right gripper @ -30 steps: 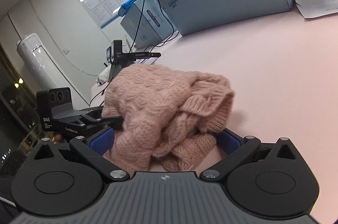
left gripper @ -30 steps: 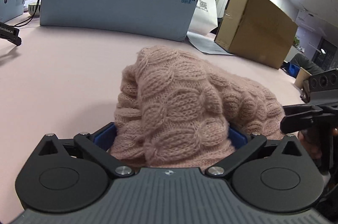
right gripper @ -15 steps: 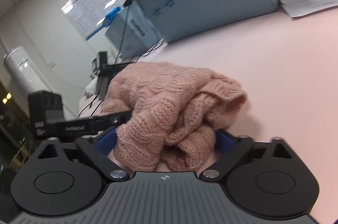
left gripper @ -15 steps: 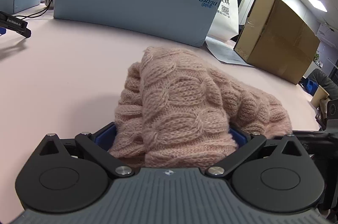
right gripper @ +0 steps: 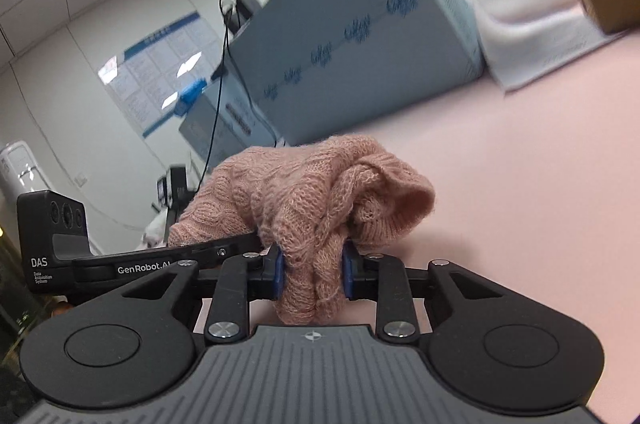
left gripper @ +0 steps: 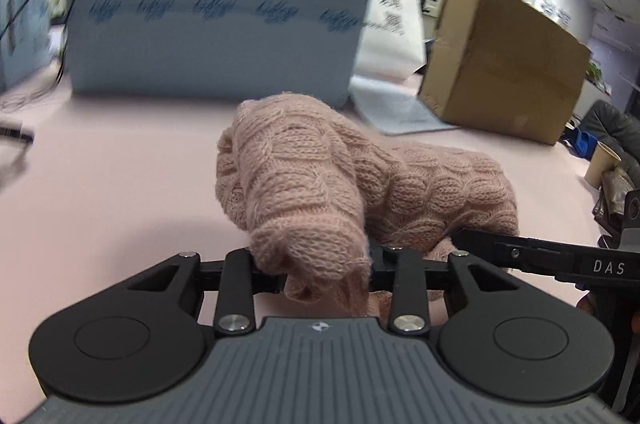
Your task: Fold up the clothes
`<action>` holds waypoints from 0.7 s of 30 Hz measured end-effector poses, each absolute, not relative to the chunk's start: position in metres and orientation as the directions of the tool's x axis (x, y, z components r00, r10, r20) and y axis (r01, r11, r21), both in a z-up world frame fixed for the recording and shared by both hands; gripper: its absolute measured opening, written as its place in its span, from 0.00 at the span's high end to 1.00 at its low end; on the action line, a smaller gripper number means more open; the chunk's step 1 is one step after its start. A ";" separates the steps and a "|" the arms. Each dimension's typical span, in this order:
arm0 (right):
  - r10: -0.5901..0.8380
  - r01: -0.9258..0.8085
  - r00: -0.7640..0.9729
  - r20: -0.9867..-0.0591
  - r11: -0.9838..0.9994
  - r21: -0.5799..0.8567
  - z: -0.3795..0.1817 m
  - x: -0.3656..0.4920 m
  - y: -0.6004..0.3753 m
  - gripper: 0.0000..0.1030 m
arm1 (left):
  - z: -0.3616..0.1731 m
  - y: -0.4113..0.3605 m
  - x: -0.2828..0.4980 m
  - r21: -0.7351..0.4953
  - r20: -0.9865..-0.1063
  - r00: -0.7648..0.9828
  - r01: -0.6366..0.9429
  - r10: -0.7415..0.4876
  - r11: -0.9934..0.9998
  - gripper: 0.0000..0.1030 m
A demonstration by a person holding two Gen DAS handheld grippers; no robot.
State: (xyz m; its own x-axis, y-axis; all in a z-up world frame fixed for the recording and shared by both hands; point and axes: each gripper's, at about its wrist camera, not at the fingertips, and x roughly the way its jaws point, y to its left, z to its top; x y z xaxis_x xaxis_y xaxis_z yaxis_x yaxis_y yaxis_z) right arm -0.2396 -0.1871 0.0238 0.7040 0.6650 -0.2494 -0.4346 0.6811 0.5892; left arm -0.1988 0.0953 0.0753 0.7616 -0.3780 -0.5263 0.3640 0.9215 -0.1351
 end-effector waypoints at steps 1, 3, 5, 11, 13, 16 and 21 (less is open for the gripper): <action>0.651 -0.431 0.723 -0.232 0.686 0.586 0.028 -0.243 -0.195 0.77 | 0.085 0.082 -0.198 -0.116 -0.512 0.764 0.392 -0.393 0.913 0.70; 0.603 -0.413 0.777 -0.181 0.704 0.578 0.041 -0.256 -0.225 0.77 | 0.105 0.049 -0.195 -0.098 -0.483 0.750 0.467 -0.452 0.879 0.70; 0.534 -0.377 0.835 -0.134 0.731 0.569 0.054 -0.275 -0.261 0.77 | 0.123 0.001 -0.192 -0.084 -0.460 0.709 0.565 -0.534 0.821 0.70; 0.179 -0.130 0.983 -0.038 0.828 0.545 0.078 -0.356 -0.383 0.77 | 0.151 -0.153 -0.196 -0.054 -0.416 0.554 0.776 -0.721 0.628 0.70; 0.046 -0.026 0.999 -0.024 0.840 0.543 0.080 -0.383 -0.416 0.77 | 0.151 -0.223 -0.207 -0.055 -0.397 0.459 0.853 -0.795 0.520 0.70; -0.134 0.133 0.990 -0.038 0.819 0.559 0.077 -0.424 -0.461 0.77 | 0.139 -0.296 -0.215 -0.118 -0.434 0.317 0.908 -0.844 0.402 0.69; -0.357 0.386 0.920 -0.164 0.747 0.541 0.052 -0.461 -0.520 0.76 | 0.098 -0.388 -0.225 -0.176 -0.511 0.193 0.930 -0.837 0.322 0.69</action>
